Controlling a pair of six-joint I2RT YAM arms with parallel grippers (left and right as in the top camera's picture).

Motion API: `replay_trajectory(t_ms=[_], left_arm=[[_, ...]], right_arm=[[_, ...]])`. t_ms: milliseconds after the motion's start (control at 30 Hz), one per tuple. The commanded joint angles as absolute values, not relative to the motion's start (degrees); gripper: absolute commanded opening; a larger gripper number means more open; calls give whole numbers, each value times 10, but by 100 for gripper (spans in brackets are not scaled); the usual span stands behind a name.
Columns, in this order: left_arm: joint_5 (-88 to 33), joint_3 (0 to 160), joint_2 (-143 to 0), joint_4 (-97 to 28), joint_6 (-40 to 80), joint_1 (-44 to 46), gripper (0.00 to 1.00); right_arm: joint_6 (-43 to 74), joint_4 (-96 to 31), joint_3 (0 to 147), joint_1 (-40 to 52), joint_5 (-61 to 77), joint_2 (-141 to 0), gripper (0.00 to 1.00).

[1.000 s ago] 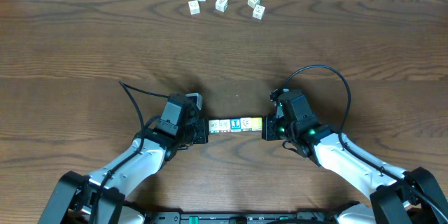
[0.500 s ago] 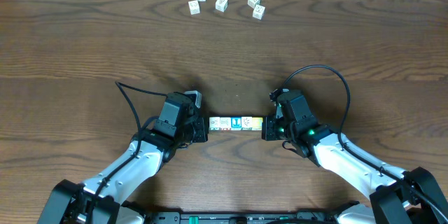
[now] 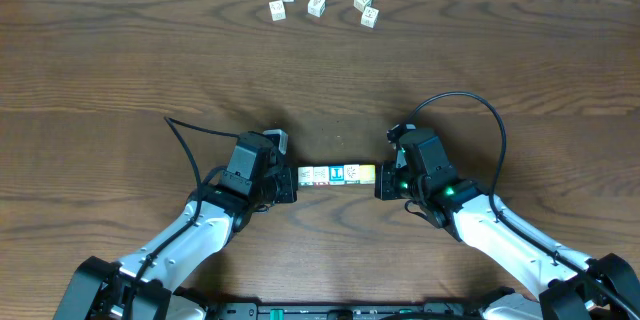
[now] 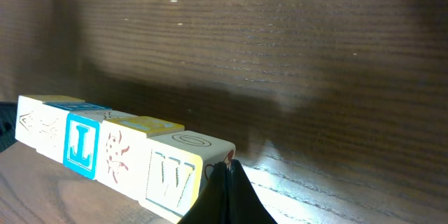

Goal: Lift 5 blocks

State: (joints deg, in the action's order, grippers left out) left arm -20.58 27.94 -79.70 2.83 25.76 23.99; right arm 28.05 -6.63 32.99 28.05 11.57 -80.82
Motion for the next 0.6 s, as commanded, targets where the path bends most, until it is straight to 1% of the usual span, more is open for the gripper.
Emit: replay_trajectory(t_ms=[0,233,567], left_arm=[[-313,304,-785,48,269,258,7],[-313,334,-785,24,270,258,7],[-313,336,-785,24,270,258,7]], right_arm=[[287,-54,360,320,266,-796,1],[287,-55,360,320,266,-796,1],[286,-61,368,320,266,-788,1]])
